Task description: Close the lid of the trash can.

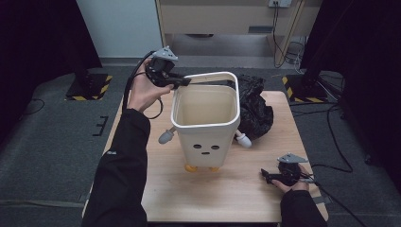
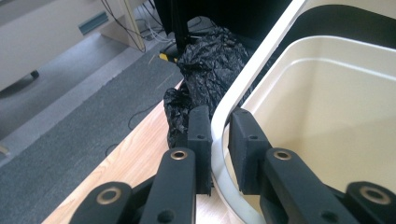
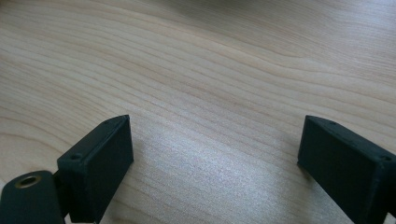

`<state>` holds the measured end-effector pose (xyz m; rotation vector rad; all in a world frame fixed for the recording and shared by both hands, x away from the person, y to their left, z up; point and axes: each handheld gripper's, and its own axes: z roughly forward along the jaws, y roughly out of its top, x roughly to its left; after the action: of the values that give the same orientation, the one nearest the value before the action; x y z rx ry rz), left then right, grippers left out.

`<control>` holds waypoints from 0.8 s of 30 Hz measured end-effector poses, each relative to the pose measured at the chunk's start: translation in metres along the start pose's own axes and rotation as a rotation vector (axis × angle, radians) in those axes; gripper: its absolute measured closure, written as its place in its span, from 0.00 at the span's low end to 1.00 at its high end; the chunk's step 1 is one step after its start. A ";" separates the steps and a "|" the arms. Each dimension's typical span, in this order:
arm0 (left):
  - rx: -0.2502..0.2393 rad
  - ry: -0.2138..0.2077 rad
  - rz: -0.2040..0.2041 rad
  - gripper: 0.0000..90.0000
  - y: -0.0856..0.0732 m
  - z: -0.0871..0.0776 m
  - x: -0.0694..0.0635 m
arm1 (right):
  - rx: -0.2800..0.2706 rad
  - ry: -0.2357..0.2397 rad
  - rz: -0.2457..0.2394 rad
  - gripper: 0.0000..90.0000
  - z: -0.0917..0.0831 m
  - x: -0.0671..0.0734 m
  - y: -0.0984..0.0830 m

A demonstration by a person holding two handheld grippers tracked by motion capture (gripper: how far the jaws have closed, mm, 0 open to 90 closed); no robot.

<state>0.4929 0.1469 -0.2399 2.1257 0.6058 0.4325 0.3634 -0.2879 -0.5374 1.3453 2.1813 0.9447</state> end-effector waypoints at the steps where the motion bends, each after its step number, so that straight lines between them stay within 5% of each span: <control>1: -0.003 -0.001 -0.003 0.88 -0.001 0.001 0.000 | 0.000 0.000 0.000 0.11 0.000 0.000 0.000; 14: 0.015 -0.018 -0.030 0.83 -0.007 0.010 0.001 | -0.002 0.005 -0.002 0.12 0.000 0.000 0.000; 24: -0.105 -0.026 -0.080 0.60 -0.016 -0.001 0.006 | -0.001 0.006 -0.001 0.11 0.000 0.000 0.000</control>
<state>0.4930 0.1588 -0.2525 1.9970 0.6374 0.3832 0.3631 -0.2878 -0.5371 1.3430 2.1853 0.9501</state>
